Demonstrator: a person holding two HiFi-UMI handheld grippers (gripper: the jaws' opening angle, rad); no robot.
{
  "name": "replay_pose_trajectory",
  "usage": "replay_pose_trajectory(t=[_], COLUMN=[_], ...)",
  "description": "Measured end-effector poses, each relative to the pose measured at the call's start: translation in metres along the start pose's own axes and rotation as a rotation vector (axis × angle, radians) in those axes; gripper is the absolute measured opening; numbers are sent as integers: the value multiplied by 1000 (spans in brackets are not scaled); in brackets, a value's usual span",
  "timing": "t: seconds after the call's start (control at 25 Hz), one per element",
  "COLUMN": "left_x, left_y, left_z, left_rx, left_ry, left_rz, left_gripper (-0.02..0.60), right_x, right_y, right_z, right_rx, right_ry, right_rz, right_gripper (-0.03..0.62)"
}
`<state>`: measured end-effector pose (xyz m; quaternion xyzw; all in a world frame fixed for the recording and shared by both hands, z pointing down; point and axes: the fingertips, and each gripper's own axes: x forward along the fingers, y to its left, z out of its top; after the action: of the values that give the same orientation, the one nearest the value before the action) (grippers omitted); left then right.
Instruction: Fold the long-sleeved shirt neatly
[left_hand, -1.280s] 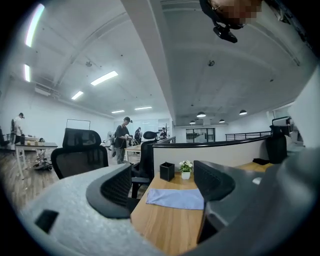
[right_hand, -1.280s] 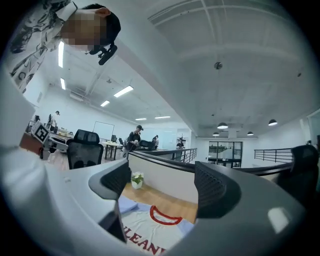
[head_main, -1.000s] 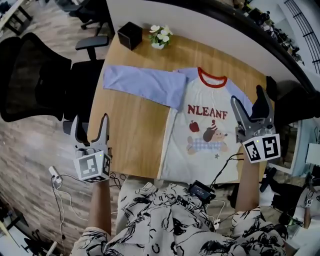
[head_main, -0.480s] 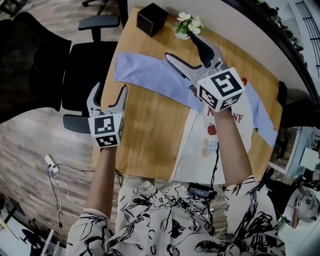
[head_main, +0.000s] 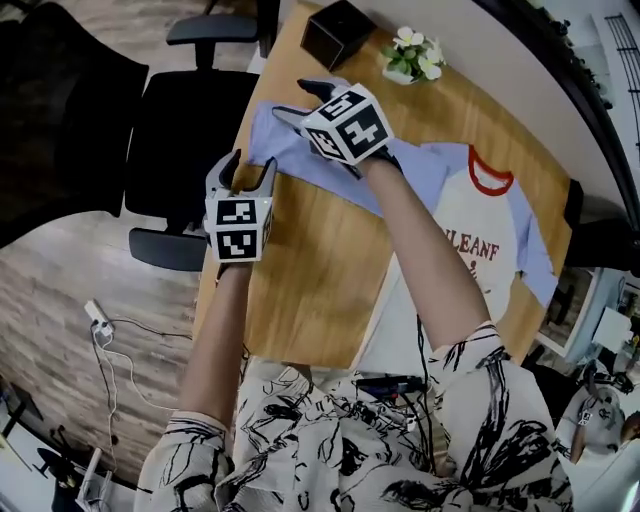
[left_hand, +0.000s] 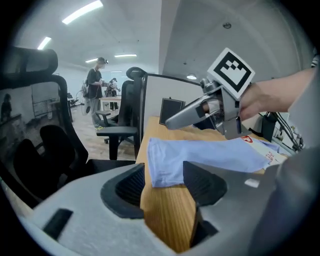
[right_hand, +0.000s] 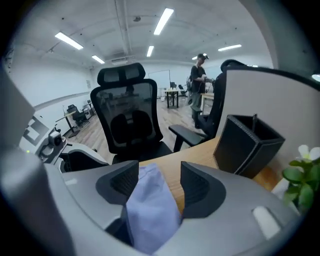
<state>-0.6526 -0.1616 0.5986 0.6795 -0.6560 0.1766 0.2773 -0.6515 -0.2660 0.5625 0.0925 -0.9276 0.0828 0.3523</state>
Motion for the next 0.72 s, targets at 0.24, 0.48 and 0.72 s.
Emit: replay_pose_trajectory(t=[0.24, 0.48, 0.72], left_x=[12, 17, 2], left_y=[4, 0, 20], left_z=[-8, -13, 9], left_rx=[34, 135, 58], left_ry=[81, 138, 80], left_rz=[28, 79, 75], left_gripper=[170, 98, 44], right_x=[48, 60, 54], right_y=[8, 14, 23], right_z=[-21, -27, 11], right_rx=[-45, -46, -13], right_ry=[222, 283, 156], right_rz=[28, 30, 37], right_gripper=[213, 59, 25])
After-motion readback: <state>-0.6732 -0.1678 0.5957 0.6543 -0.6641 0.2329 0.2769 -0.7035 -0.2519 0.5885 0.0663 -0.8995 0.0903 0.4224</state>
